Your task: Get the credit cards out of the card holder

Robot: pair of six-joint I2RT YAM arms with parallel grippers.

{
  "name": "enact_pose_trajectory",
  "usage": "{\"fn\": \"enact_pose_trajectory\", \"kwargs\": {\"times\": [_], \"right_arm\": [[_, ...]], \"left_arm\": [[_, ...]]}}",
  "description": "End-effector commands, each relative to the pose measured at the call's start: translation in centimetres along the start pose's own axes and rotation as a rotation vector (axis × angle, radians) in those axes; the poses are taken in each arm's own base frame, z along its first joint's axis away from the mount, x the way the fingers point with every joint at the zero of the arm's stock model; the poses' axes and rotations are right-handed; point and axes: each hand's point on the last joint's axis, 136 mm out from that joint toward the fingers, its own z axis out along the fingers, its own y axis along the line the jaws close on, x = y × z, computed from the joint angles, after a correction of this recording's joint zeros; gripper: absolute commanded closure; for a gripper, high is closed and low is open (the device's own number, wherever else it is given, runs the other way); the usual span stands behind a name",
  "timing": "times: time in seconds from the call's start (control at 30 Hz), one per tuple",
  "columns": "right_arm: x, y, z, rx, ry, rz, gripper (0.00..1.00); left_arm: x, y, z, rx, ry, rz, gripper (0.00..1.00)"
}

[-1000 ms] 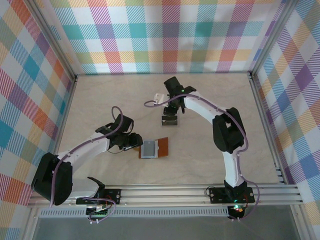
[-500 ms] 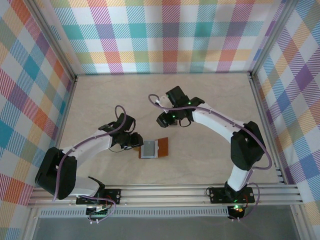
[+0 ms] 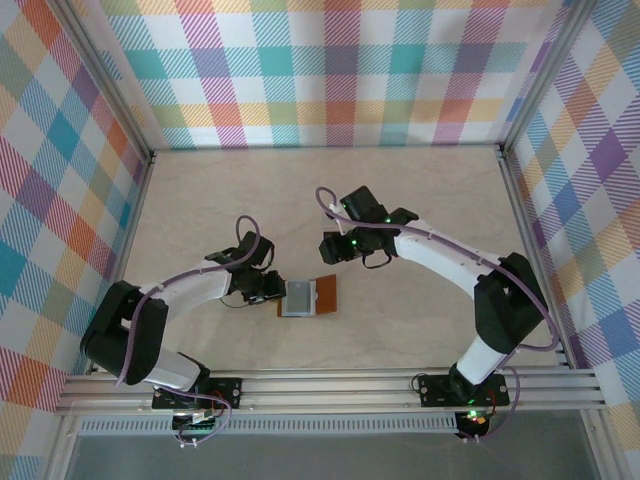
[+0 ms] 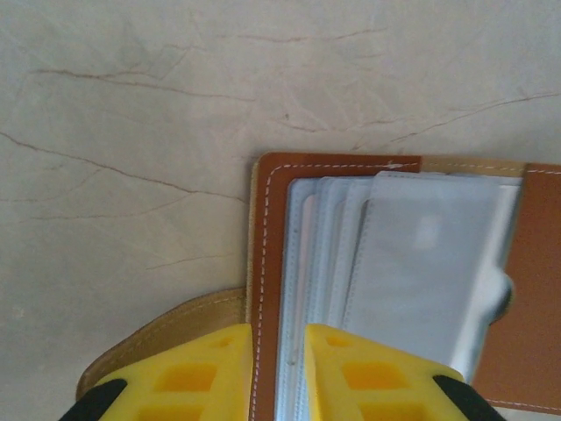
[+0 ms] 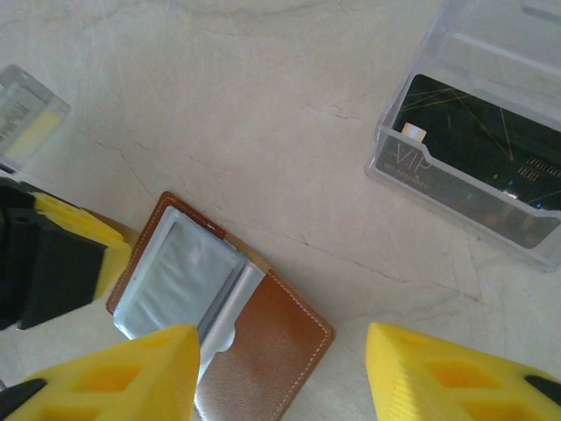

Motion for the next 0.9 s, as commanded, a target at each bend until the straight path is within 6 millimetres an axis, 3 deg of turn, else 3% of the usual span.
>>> {"fn": "enact_pose_trajectory", "kwargs": {"times": [0.0,0.23,0.47,0.87], "right_arm": [[-0.7,1.5,-0.6,-0.062,-0.027,0.068,0.46],[-1.4,2.9,-0.6,-0.116,-0.013,0.118,0.46],[-1.2,4.2,0.6,-0.188,0.038,0.177,0.48],[0.8,6.5,3.7,-0.31,0.196,0.326,0.57]], "left_arm": [[0.3,-0.2,0.1,0.006,0.014,0.031,0.79],[0.4,0.3,-0.7,-0.029,0.012,0.029,0.86],[0.6,0.8,-0.8,-0.068,0.029,0.009,0.88],[1.5,0.3,-1.1,-0.05,0.09,-0.026,0.92]]}}
